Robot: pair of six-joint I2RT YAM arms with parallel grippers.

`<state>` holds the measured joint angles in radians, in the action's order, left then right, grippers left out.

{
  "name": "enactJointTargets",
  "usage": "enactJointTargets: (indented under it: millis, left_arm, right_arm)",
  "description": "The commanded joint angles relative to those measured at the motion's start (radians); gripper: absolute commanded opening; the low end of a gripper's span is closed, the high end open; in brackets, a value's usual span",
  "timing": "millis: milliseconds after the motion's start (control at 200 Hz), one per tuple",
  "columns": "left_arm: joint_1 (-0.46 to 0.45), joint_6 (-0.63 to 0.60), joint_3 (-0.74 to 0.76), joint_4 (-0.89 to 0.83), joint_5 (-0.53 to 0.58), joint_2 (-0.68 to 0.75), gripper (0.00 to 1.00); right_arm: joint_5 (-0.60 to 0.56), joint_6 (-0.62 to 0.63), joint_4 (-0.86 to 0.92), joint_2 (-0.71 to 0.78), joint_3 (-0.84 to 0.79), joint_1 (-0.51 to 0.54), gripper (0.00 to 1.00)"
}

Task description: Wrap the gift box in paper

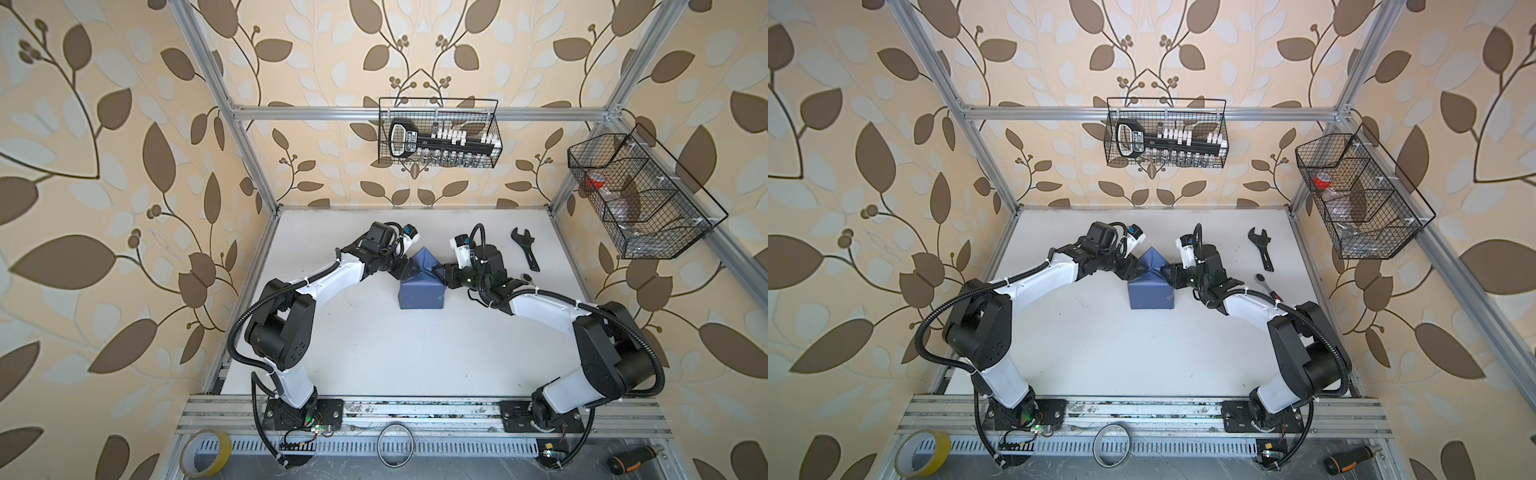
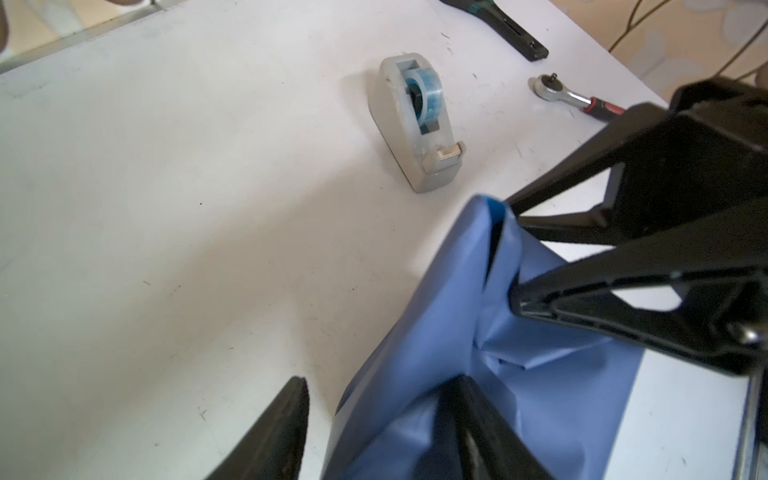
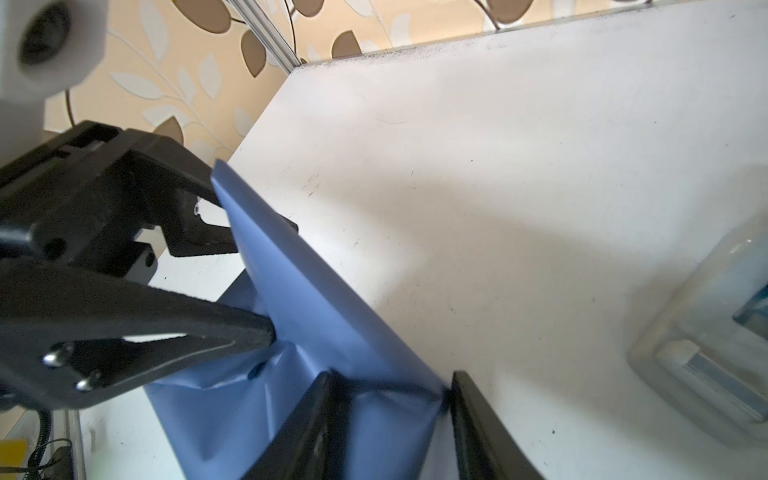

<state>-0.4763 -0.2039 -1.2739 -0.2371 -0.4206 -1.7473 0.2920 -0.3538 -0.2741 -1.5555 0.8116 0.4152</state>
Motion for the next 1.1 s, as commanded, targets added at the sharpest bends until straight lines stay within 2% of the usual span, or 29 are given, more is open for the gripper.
enactJointTargets:
  millis: [0, 175, 330, 510, 920, 1095]
  left_arm:
    - [0.011, -0.117, -0.061, -0.068, -0.094, -0.027, 0.56]
    - [0.025, -0.199, -0.143, -0.155, -0.207, -0.072, 0.53]
    - [0.027, -0.251, -0.203, -0.218, -0.257, -0.106, 0.45]
    - [0.034, -0.285, -0.208, -0.223, -0.298, -0.103, 0.36]
    - [0.033, -0.288, -0.154, -0.147, -0.291, -0.055, 0.17]
    - [0.03, -0.296, -0.071, -0.055, -0.28, 0.01, 0.09]
  right_arm:
    - [0.007, 0.036, 0.09, -0.026, -0.025, 0.011, 0.46]
    - [0.008, 0.036, 0.09, -0.031, -0.025, 0.01, 0.46]
    - [0.008, 0.037, 0.09, -0.028, -0.022, 0.007, 0.46]
    - [0.009, 0.036, 0.093, -0.025, -0.023, 0.005, 0.46]
    - [0.007, 0.036, 0.104, -0.008, -0.011, 0.005, 0.47]
    - [0.001, 0.038, 0.124, 0.02, -0.004, 0.005, 0.48]
